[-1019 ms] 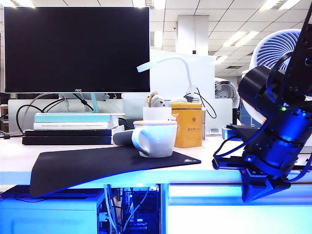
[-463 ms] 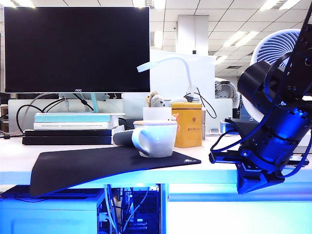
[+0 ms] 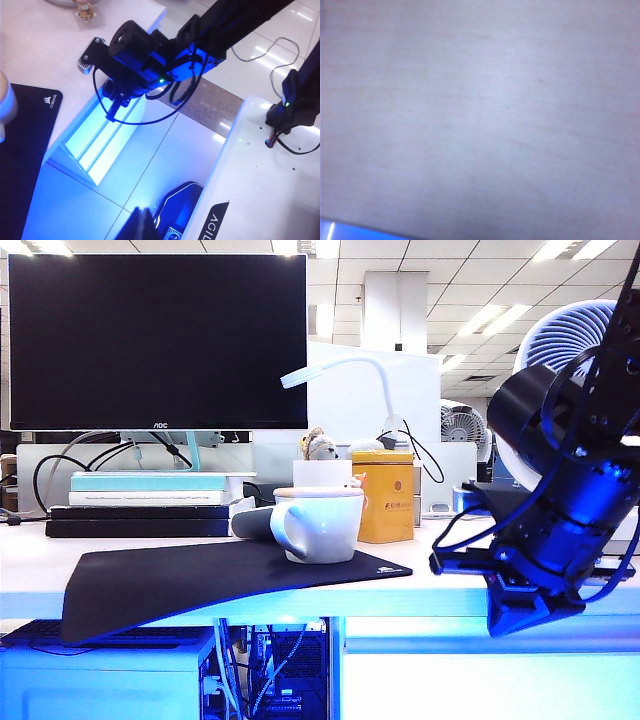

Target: Open the drawer, place the cleaning sponge inside, then close the drawer.

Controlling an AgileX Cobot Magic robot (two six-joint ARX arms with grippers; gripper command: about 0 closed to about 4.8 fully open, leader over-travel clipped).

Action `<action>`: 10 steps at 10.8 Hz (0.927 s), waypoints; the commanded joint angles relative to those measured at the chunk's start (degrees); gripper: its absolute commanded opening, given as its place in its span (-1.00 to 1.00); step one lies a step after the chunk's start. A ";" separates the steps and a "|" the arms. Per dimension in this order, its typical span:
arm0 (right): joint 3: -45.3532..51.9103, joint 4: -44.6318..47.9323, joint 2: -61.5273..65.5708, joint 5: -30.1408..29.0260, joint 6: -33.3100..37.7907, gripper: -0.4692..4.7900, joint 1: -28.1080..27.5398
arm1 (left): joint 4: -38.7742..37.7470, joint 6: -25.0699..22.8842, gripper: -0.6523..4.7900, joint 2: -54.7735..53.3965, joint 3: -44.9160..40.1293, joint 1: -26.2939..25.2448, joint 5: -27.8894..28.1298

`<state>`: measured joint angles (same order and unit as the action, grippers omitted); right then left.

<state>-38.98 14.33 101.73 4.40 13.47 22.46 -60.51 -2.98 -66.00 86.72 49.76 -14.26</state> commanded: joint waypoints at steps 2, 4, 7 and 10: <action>-0.52 -4.09 -13.79 -0.46 -0.20 -0.84 -0.09 | 0.57 -0.11 -0.78 0.94 0.20 0.04 0.09; -0.52 -8.87 -22.51 -0.68 -0.24 -0.84 -0.07 | 0.68 -0.22 -0.78 1.62 0.22 0.04 0.11; -0.48 -20.76 -41.38 0.04 -0.39 -0.84 0.02 | 0.44 -0.20 -0.78 3.17 0.22 0.07 0.13; 8.11 -26.97 -69.79 11.34 -5.38 -0.84 4.55 | -0.68 -1.33 -0.78 6.14 0.15 0.07 0.72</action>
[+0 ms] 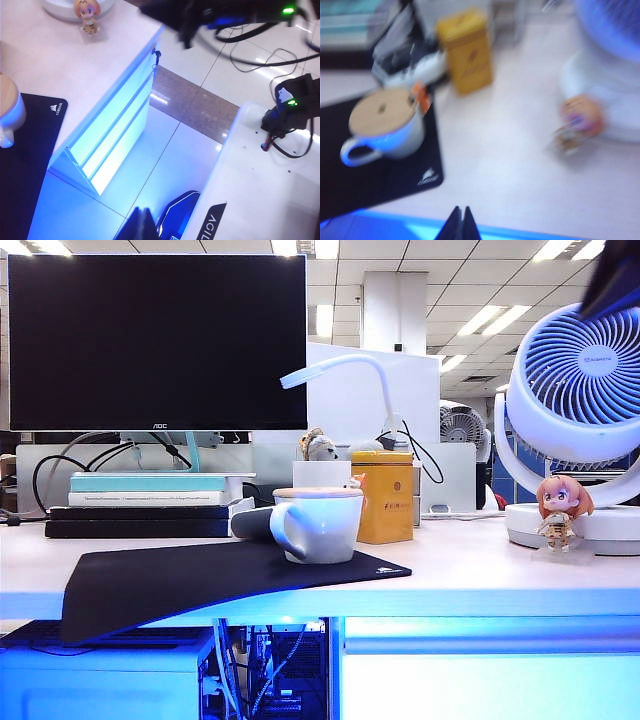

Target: Open the drawer, place the cleaning sponge inside, then close the drawer.

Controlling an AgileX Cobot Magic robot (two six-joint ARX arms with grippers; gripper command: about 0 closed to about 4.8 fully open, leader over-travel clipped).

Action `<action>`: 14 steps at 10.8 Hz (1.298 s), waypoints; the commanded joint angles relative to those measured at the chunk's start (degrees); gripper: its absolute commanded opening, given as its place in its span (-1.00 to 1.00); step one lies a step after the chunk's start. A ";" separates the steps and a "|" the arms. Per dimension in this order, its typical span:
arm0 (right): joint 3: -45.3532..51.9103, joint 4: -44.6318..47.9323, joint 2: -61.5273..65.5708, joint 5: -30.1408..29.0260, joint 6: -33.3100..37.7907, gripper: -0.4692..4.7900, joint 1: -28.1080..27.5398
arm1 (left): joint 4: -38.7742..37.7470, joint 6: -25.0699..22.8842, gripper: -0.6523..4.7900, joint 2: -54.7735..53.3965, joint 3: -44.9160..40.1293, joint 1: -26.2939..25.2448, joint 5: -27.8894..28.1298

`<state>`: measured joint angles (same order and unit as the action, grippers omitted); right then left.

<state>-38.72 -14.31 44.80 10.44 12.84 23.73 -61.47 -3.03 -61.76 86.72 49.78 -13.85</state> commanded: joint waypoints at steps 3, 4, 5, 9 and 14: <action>20.96 2.12 -27.61 7.41 -4.79 -0.84 3.43 | -2.10 -1.25 -0.78 4.52 0.02 0.07 1.31; 25.22 2.10 -31.43 7.63 -3.82 -0.84 3.43 | -3.15 -1.49 -0.78 5.81 -0.81 0.07 3.15; 26.38 2.08 -32.26 7.65 -3.85 -0.84 3.43 | -3.17 -1.53 -0.78 6.60 -1.81 0.07 3.41; 28.00 -3.52 -33.75 7.58 -3.85 -0.84 3.23 | 15.96 0.68 -0.78 20.83 -30.80 0.07 0.76; 28.00 -3.52 -33.75 7.48 -3.85 -0.84 3.23 | 63.95 6.21 -0.78 24.85 -65.29 -1.86 15.61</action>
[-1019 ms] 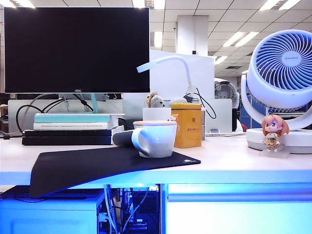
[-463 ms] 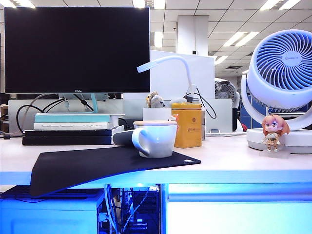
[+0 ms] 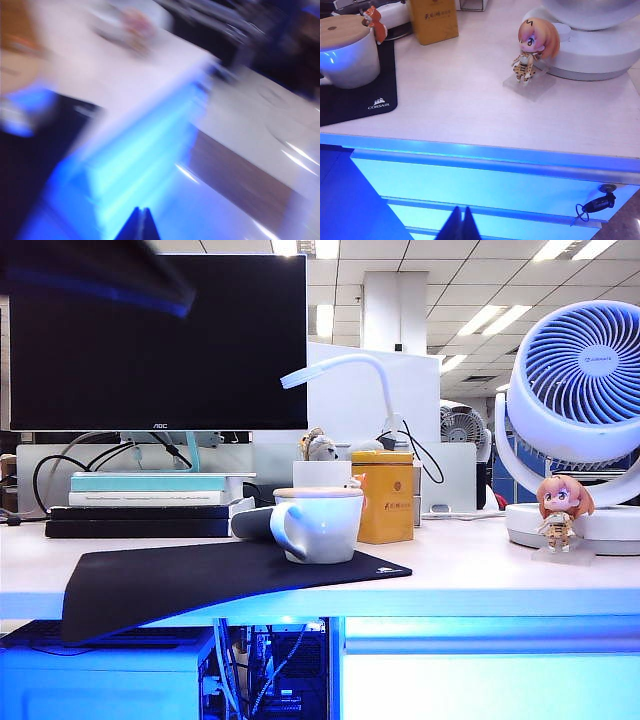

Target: Open the drawer, place the cleaning sponge inside, then close the drawer.

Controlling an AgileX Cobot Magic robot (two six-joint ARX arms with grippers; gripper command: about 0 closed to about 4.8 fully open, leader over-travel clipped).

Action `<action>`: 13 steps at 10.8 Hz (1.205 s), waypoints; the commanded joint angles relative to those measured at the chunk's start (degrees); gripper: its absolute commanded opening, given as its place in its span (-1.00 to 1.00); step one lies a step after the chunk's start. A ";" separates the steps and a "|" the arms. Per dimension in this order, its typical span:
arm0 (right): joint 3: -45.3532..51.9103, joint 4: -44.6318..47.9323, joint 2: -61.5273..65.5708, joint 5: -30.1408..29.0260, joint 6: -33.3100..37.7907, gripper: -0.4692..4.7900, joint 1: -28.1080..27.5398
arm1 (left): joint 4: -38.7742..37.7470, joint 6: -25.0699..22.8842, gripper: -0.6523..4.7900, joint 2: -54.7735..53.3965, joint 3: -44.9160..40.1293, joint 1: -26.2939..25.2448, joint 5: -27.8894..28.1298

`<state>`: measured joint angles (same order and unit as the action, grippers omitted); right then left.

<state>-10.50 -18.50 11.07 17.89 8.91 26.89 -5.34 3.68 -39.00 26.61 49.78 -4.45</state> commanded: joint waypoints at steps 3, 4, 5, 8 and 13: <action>-0.22 0.70 -0.02 0.00 0.09 -0.84 0.07 | 4.74 -0.57 -0.78 29.22 -19.28 -39.30 2.75; -0.22 0.70 -0.02 0.04 0.09 -0.84 0.07 | 4.22 -0.44 -0.78 32.79 -21.73 -41.16 2.82; -0.22 0.70 -0.02 0.04 0.09 -0.84 0.07 | 3.30 -1.53 -0.78 35.95 -24.37 -41.77 4.42; -0.22 0.68 -0.17 0.00 0.09 -0.84 0.04 | -5.38 -8.57 -0.78 38.82 -26.36 -41.77 8.31; -0.22 0.68 -0.39 0.02 0.09 -0.84 0.04 | -5.03 -9.16 -0.77 38.84 -26.36 -41.77 8.13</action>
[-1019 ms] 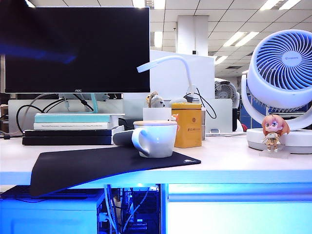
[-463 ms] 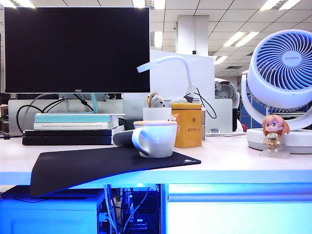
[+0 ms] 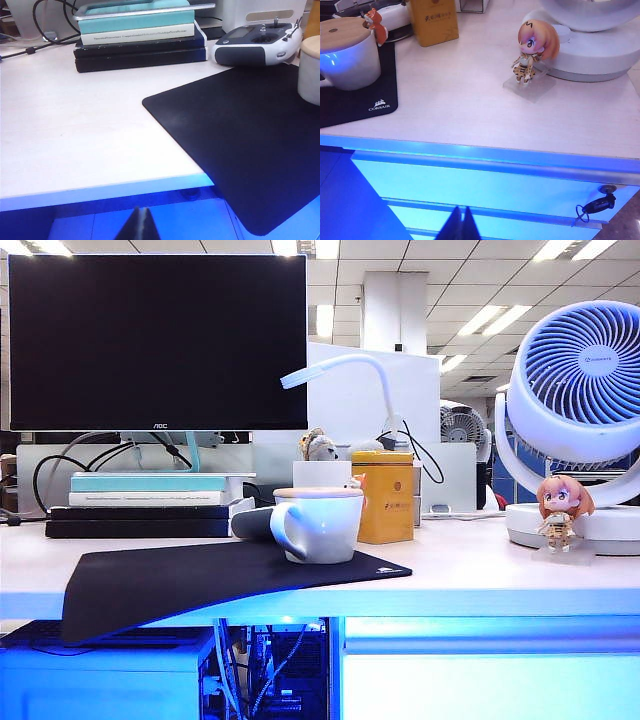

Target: Open the drawer, place the cleaning sponge inside, then close the drawer.

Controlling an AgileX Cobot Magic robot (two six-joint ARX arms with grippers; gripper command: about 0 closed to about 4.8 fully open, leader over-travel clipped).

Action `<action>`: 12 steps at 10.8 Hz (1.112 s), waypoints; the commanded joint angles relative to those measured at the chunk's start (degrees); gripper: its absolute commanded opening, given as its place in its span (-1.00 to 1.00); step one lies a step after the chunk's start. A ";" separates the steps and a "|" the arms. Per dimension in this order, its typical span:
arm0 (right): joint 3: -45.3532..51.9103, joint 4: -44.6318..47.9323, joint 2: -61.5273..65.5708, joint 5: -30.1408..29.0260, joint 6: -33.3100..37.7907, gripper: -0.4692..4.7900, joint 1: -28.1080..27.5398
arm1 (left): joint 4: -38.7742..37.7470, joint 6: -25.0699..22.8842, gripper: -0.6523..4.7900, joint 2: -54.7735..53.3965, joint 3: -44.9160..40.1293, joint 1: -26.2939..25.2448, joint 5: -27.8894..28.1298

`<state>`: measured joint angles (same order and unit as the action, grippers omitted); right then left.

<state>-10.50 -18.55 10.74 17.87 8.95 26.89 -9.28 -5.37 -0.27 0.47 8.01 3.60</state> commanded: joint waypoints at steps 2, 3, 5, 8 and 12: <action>2.84 2.43 -2.84 5.53 -2.36 -0.84 -3.54 | -1.09 -0.11 -0.77 0.11 -0.22 0.00 0.11; 5.66 7.87 -5.38 2.80 -3.32 -0.84 -11.89 | -1.11 -0.11 -0.77 0.11 -0.22 0.00 0.09; 8.72 10.16 -8.31 -11.21 -3.41 -0.84 -21.62 | -1.11 -0.09 -0.77 0.11 -0.22 0.00 0.09; 10.51 8.72 -10.67 -13.29 -6.16 -0.84 -25.53 | -1.11 -0.11 -0.77 0.11 -0.22 0.00 0.09; 10.49 9.01 -10.67 -13.53 -7.15 -0.84 -25.62 | -1.11 -0.11 -0.77 0.11 -0.22 0.00 0.09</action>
<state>-0.54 -9.93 0.10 4.34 1.93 1.26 -9.26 -5.37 -0.27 0.47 8.01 3.60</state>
